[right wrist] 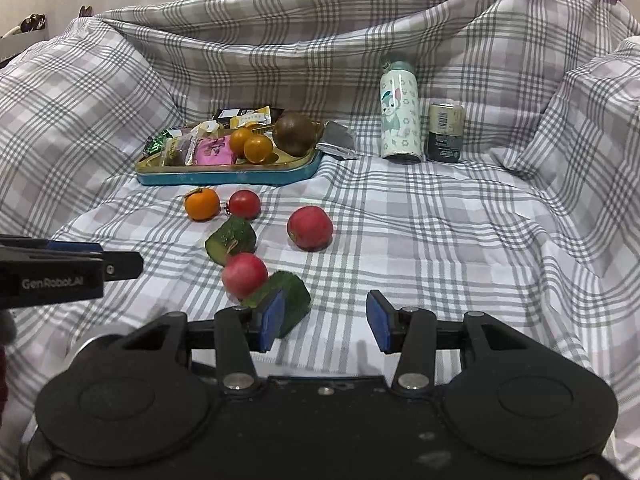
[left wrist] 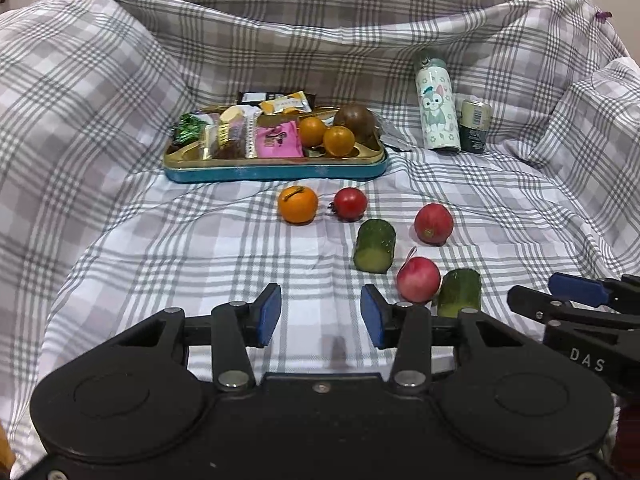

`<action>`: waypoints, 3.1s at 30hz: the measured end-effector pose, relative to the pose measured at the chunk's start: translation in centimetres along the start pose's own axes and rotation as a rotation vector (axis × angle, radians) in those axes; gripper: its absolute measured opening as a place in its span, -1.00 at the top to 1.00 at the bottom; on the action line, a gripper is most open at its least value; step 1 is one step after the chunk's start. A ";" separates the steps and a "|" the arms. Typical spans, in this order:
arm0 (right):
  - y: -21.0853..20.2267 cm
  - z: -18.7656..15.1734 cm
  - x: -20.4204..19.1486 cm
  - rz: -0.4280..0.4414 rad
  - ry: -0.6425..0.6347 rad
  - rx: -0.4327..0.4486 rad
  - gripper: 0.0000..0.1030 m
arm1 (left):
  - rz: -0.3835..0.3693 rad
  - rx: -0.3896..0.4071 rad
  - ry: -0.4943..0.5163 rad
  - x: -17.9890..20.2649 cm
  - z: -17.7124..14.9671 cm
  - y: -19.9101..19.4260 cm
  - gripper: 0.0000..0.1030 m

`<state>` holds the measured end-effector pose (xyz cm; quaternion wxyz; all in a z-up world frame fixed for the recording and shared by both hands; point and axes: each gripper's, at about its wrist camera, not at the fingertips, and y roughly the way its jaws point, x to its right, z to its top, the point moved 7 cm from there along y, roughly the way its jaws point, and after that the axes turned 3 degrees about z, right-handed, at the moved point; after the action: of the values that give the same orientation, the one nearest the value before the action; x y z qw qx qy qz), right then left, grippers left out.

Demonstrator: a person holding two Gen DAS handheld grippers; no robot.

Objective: Organize fruits
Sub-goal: 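Reach the right tool to the red radish while the left tool reaches the cucumber piece, then close the right tool on the radish while the left tool grasps the cucumber piece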

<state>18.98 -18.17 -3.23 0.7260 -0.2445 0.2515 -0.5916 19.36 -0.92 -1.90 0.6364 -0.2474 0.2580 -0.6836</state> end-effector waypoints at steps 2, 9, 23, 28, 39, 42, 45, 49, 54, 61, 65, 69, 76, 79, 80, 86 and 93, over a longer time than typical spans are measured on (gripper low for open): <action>0.5 0.5 0.1 0.002 0.007 0.005 0.08 | -0.004 -0.001 0.010 0.2 0.4 0.6 -0.01; 2.8 2.7 0.7 -0.006 0.010 0.015 0.07 | -0.030 0.000 0.009 0.7 2.5 2.6 -0.01; 6.6 4.7 2.2 -0.029 0.050 0.056 0.07 | -0.127 -0.016 0.034 3.5 3.7 7.1 -0.01; 7.0 4.6 2.6 -0.041 0.072 0.058 0.07 | -0.150 -0.024 0.018 3.4 3.1 8.3 -0.01; 8.2 4.6 2.3 -0.033 0.074 0.038 0.06 | -0.216 -0.124 -0.087 2.3 2.8 10.7 -0.05; 8.3 4.7 2.2 -0.033 0.071 0.039 0.06 | -0.210 -0.107 -0.055 2.7 2.8 10.5 0.08; 8.2 4.6 2.1 -0.030 0.064 0.039 0.06 | -0.198 -0.094 -0.051 2.6 3.0 10.2 0.16; 8.3 4.4 1.8 -0.034 0.040 0.034 0.06 | -0.120 -0.071 -0.105 0.7 3.5 10.3 0.16; 8.3 4.2 1.7 -0.030 0.041 0.016 0.05 | -0.086 -0.092 -0.191 -1.8 3.6 10.5 0.16; 8.9 4.5 1.2 -0.018 0.083 -0.041 0.05 | -0.076 -0.101 -0.160 -2.2 3.3 10.4 0.16; 10.0 4.7 0.0 0.018 0.117 -0.103 0.05 | -0.081 -0.106 -0.155 -2.2 3.2 10.4 0.15; 11.2 5.0 -1.1 -0.002 0.081 -0.122 0.04 | -0.087 -0.111 -0.161 -2.3 3.3 10.4 0.15; 12.8 5.9 -1.3 -0.030 0.067 -0.143 -0.01 | -0.094 -0.118 -0.169 -2.4 3.2 10.6 0.15; 13.4 5.7 -0.8 -0.029 0.091 -0.169 0.00 | -0.093 -0.124 -0.164 -2.2 3.2 10.7 0.14; 13.6 5.5 -0.7 -0.029 0.102 -0.179 0.02 | -0.089 -0.126 -0.159 -2.1 3.1 10.8 0.14; 13.9 5.1 -0.1 -0.019 0.138 -0.180 0.13 | -0.081 -0.124 -0.149 -2.0 3.0 10.9 0.14; 12.7 4.9 0.6 -0.036 0.147 -0.146 0.13 | -0.072 -0.111 -0.115 -1.8 2.9 10.9 0.16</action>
<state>31.65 -16.20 -7.93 0.6750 -0.2573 0.3423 -0.6008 29.53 0.15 -7.00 0.6105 -0.3303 0.2496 -0.6752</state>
